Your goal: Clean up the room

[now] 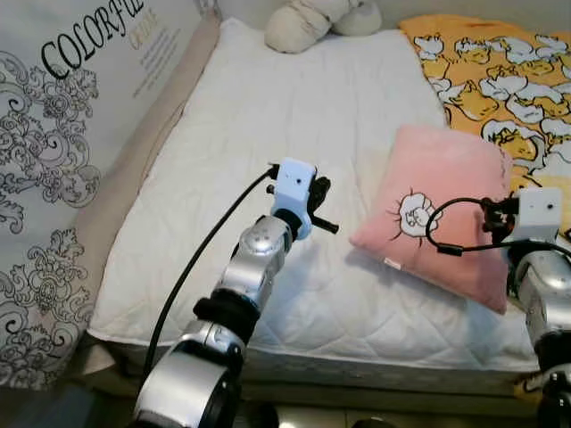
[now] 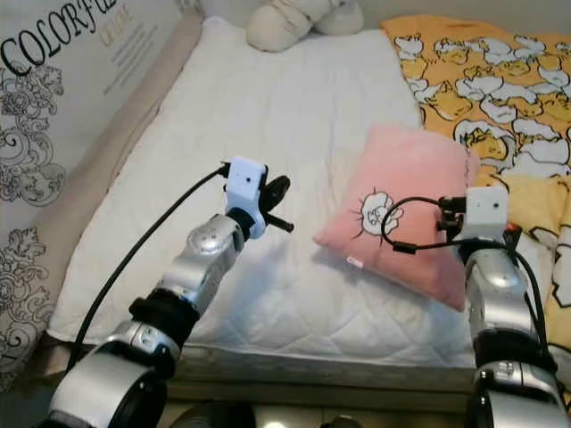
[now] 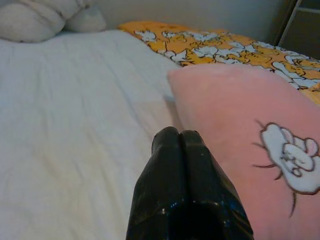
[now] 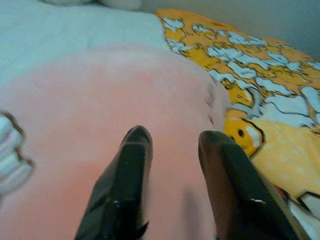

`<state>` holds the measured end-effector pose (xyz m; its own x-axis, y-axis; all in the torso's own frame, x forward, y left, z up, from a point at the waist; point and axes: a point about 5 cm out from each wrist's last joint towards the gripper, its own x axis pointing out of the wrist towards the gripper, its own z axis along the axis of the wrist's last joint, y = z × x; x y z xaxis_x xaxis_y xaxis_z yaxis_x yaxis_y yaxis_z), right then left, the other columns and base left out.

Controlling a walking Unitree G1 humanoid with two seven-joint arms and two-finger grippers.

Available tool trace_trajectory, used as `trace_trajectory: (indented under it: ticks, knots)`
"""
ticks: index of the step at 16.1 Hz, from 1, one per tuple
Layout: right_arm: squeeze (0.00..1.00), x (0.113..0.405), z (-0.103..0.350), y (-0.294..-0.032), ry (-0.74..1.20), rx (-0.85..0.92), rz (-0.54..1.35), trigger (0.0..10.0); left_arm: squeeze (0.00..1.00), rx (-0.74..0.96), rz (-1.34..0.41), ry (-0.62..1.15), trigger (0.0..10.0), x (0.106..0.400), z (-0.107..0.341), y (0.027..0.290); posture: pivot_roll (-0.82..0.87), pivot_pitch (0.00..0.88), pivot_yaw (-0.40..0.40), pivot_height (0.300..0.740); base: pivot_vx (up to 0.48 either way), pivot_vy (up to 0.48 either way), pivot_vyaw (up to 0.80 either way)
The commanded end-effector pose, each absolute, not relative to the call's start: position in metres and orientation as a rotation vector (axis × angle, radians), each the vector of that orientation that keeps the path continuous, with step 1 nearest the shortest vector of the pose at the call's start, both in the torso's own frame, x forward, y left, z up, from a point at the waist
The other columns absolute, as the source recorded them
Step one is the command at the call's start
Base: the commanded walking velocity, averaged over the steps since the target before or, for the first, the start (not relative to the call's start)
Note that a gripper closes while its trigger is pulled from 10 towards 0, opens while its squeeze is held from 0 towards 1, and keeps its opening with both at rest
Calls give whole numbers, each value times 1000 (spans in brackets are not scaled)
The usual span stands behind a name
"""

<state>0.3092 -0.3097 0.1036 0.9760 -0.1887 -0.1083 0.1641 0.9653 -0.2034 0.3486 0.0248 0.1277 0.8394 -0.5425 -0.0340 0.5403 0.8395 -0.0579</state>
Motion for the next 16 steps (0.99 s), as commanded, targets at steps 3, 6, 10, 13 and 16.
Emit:
trace_trajectory:
  ticks: [3,6,10,13,16]
  knots:
    - [1000,289,87,-305,56,-86,-358,10000,0,-108,-496,40,10000,343,121,34,-4,0,15,740,0,0,0]
    - [0,282,82,-270,2,-149,-314,10000,0,-106,-344,42,10000,341,110,55,-15,0,12,740,0,-454,0]
    - [0,288,97,-243,-88,-119,-244,10000,0,-75,-413,17,10000,343,117,44,-31,0,21,740,0,-451,181]
    - [0,281,89,-252,-50,-97,-343,10000,0,6,-467,34,10000,342,112,37,-37,0,30,740,130,-391,465]
    - [0,281,83,-244,-18,-68,-316,10000,1000,41,-423,79,10000,347,106,46,-46,0,46,740,0,0,0]
